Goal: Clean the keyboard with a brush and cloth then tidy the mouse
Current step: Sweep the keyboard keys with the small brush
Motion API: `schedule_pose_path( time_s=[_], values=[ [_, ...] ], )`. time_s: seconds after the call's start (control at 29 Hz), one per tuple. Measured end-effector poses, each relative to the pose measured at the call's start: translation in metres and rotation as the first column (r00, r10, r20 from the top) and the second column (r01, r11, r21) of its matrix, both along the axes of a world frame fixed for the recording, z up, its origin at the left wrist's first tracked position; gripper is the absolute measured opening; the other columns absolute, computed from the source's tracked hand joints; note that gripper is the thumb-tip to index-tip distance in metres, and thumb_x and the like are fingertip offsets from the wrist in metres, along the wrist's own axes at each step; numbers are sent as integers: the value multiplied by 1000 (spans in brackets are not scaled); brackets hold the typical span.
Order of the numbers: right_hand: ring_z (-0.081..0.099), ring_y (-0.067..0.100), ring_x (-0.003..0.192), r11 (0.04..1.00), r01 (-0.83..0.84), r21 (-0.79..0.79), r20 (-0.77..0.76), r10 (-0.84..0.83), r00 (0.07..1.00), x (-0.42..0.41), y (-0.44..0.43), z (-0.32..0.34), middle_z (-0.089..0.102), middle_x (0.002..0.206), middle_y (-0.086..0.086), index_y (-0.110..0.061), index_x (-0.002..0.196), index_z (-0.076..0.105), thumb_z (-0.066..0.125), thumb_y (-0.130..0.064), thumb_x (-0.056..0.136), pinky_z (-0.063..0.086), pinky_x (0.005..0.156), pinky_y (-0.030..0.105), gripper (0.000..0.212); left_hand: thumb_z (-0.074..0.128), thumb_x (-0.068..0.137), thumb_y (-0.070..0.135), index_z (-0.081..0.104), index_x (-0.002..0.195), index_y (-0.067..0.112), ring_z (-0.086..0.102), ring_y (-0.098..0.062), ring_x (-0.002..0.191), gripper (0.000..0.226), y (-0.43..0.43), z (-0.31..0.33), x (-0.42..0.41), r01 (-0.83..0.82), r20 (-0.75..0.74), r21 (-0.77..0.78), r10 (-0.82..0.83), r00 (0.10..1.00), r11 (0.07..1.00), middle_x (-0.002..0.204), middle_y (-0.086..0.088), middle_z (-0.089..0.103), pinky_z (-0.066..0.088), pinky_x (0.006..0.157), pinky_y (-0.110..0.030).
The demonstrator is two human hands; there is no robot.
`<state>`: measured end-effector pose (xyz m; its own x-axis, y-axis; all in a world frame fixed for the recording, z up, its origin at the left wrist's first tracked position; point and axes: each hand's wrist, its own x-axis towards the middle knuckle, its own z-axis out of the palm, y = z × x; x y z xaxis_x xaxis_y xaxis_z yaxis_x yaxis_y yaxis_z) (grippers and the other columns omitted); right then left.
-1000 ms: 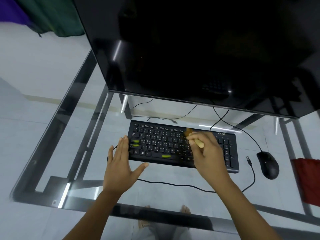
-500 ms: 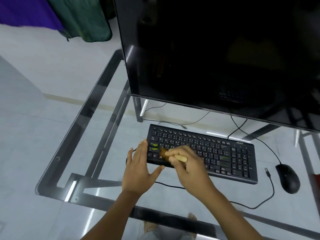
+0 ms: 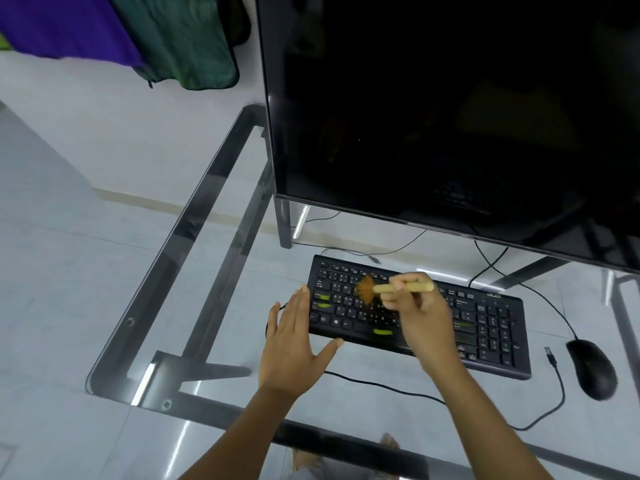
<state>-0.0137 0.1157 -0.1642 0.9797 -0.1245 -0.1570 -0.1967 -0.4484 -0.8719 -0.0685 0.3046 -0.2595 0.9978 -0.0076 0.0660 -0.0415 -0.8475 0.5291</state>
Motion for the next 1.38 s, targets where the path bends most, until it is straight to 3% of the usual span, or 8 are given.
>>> schedule_pose_path(
  time_s=[0.17,0.31,0.48,0.66,0.79,1.03,1.17,1.38],
  values=[
    [61,7,89,971,-45,-234,252,105,962,17,7,2,59,102,-1,-17,92,68,59,-3,92,45,82,7,16,49,86,67,15,151,15,24,-12,143,90,0,1,1,6,-2,1,-6,1000,1000,156,1,27,11,120,-43],
    [69,13,85,967,-250,-40,52,252,966,13,46,3,70,98,-2,-21,93,65,56,-15,96,56,81,27,11,50,85,67,18,151,14,27,-13,142,90,0,1,0,1,4,2,-1,1000,1000,155,0,30,11,120,-41],
    [65,14,84,984,-134,-120,129,149,980,24,66,4,66,95,1,-24,87,61,54,-12,95,54,80,30,16,47,86,69,18,151,14,26,-12,143,90,0,1,1,-2,1,7,2,1000,1000,155,0,29,7,120,-39],
    [73,17,79,980,-172,96,39,169,985,24,69,4,74,84,3,-12,97,62,52,-19,98,58,83,37,12,46,85,69,18,151,15,27,-12,142,90,0,1,2,-15,-14,-5,15,1000,1000,153,2,32,9,120,-40],
    [67,15,86,989,-42,-141,124,60,990,30,55,4,70,93,-1,-29,88,61,53,-15,96,54,78,32,18,47,85,68,15,151,18,27,-11,142,88,0,2,1,-5,-1,-25,5,1000,1000,154,3,31,8,121,-40],
    [62,8,74,986,-60,-158,99,76,992,43,40,11,66,94,-2,-22,90,62,54,-11,96,45,64,8,15,48,86,68,17,151,15,25,-11,142,89,0,0,1,1,-7,-15,-1,1000,1000,154,2,30,10,120,-42],
    [70,22,77,973,-203,-109,-31,201,979,43,34,9,70,87,5,-15,96,61,52,-17,98,59,72,31,10,47,86,70,15,151,14,25,-13,143,91,0,0,1,-2,-17,8,2,1000,1000,155,0,29,9,120,-42],
    [69,16,75,983,-124,-137,57,133,990,34,14,8,73,83,0,-13,96,60,51,-14,98,57,67,25,9,48,85,70,19,150,15,25,-13,143,90,0,0,2,1,-22,17,-1,1000,1000,155,1,28,9,120,-42]
  ],
)
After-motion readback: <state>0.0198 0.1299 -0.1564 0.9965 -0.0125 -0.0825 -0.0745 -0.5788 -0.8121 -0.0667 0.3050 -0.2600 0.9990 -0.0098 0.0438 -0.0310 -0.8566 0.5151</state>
